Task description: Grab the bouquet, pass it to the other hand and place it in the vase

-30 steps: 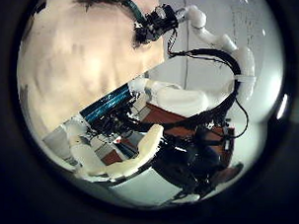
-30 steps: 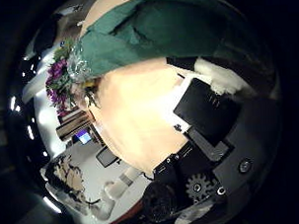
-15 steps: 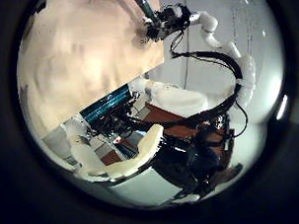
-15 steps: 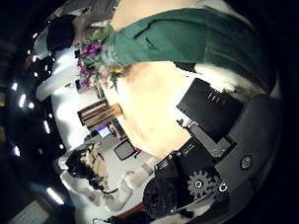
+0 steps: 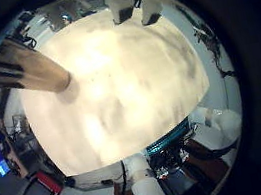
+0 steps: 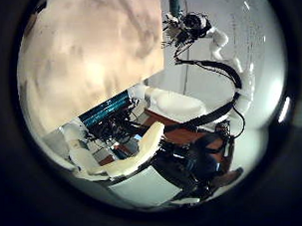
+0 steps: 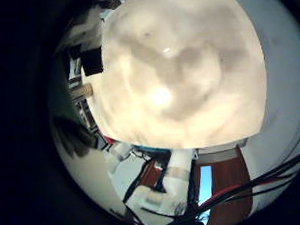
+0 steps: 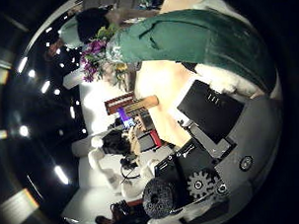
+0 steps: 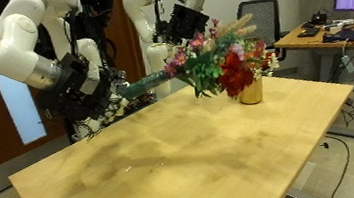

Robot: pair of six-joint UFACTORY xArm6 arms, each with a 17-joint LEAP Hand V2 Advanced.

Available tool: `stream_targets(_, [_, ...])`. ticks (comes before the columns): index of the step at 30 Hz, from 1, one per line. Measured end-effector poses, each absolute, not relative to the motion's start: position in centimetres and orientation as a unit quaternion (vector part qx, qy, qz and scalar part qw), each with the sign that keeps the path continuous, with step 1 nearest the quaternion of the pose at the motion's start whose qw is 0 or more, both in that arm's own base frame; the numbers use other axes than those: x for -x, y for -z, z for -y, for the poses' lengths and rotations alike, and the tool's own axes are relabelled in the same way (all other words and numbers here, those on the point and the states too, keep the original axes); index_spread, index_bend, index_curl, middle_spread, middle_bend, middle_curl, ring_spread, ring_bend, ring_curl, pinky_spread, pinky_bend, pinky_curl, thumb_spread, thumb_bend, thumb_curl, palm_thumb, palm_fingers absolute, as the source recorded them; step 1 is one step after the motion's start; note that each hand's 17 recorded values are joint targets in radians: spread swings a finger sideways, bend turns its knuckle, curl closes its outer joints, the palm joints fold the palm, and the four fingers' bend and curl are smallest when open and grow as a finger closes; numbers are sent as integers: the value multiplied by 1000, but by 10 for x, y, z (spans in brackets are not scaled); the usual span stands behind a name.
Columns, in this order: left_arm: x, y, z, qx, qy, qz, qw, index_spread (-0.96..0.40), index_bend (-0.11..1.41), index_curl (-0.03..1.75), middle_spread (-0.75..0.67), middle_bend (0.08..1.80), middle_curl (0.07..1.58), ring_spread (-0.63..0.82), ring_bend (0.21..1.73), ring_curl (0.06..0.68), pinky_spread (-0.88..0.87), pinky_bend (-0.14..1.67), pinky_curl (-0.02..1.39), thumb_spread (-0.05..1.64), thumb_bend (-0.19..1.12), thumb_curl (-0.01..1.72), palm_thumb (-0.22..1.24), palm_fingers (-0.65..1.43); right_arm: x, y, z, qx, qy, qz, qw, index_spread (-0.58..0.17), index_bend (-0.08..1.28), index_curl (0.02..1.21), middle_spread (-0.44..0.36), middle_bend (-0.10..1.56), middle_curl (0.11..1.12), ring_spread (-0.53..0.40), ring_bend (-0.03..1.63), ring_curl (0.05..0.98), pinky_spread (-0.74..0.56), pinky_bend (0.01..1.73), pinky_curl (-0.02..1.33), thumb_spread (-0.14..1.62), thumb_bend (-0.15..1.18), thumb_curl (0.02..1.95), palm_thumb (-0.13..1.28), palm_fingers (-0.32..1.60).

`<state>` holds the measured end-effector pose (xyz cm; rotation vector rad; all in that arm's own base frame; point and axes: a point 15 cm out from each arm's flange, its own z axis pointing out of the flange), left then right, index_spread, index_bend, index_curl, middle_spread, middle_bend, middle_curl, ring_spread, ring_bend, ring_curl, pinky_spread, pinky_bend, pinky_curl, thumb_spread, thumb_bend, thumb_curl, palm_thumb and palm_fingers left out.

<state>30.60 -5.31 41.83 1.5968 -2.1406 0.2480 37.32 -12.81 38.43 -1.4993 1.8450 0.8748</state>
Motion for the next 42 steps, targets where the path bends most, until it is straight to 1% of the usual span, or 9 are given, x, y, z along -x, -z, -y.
stream_targets(6, [-312, -419, 47, -591, -118, 763, 233, 242, 181, 353, 371, 190, 308, 552, 440, 197, 537, 194, 301, 861, -34, 312, 267, 157, -372, -400, 113, 584, -351, -639, 357, -235, 1040, 945, -139, 1330, 777, -205, 1419, 625, -231, 1317, 714, 461, -14, 869, 1199, 1143])
stream_targets(10, [-319, -423, 42, -597, -169, 745, 245, 246, 174, 351, 369, 193, 308, 557, 445, 197, 536, 196, 301, 861, -34, 310, 265, 160, -367, -412, 97, 605, -376, -583, 391, -233, 1047, 947, -138, 1336, 775, -206, 1423, 625, -236, 1302, 729, 417, -16, 889, 1194, 1143])
stream_targets(16, [-332, -420, 32, -614, -222, 712, 260, 246, 174, 346, 368, 190, 308, 548, 459, 202, 534, 198, 303, 859, -34, 308, 253, 163, -364, -418, 69, 641, -398, -515, 407, -230, 1053, 945, -137, 1341, 768, -206, 1423, 625, -242, 1284, 756, 368, -14, 921, 1209, 1143])
stream_targets(21, [-344, -424, 34, -610, -267, 694, 273, 246, 172, 339, 371, 191, 312, 541, 462, 203, 529, 204, 308, 847, -38, 308, 231, 170, -364, -417, 47, 668, -404, -473, 407, -228, 1057, 942, -132, 1348, 768, -204, 1424, 625, -244, 1264, 776, 339, -14, 936, 1214, 1142])
stream_targets(28, [-356, -444, 36, -582, -361, 659, 310, 246, 166, 329, 359, 195, 316, 535, 494, 207, 518, 204, 311, 818, -36, 313, 205, 182, -362, -418, 30, 691, -412, -421, 419, -226, 1072, 939, -128, 1349, 766, -197, 1430, 629, -234, 1241, 805, 307, -16, 950, 1219, 1143])
stream_targets(31, [-360, -451, 37, -560, -397, 642, 341, 245, 162, 322, 352, 201, 321, 526, 505, 208, 515, 206, 313, 811, -36, 315, 202, 191, -366, -422, 23, 688, -410, -400, 445, -225, 1075, 937, -128, 1350, 765, -195, 1430, 629, -232, 1231, 821, 280, -16, 958, 1219, 1143])
stream_targets(35, [-364, -456, 35, -532, -431, 621, 382, 245, 161, 313, 347, 199, 328, 510, 514, 207, 511, 223, 319, 795, -40, 317, 192, 193, -367, -419, 9, 670, -428, -377, 475, -224, 1079, 935, -127, 1353, 764, -194, 1430, 629, -234, 1218, 836, 255, -18, 958, 1215, 1144])
stream_targets(38, [-367, -461, 36, -518, -448, 614, 392, 246, 160, 308, 350, 197, 330, 508, 521, 207, 507, 232, 321, 791, -37, 319, 185, 181, -368, -415, 4, 655, -439, -368, 492, -222, 1084, 931, -126, 1356, 762, -194, 1428, 629, -236, 1209, 846, 238, -19, 959, 1209, 1147])
stream_targets(42, [-368, -473, 36, -505, -470, 608, 392, 249, 160, 303, 368, 194, 327, 508, 528, 206, 513, 251, 323, 786, -37, 324, 193, 155, -376, -413, -5, 639, -454, -355, 510, -219, 1093, 924, -126, 1355, 760, -195, 1429, 629, -240, 1189, 863, 204, -25, 955, 1186, 1141])
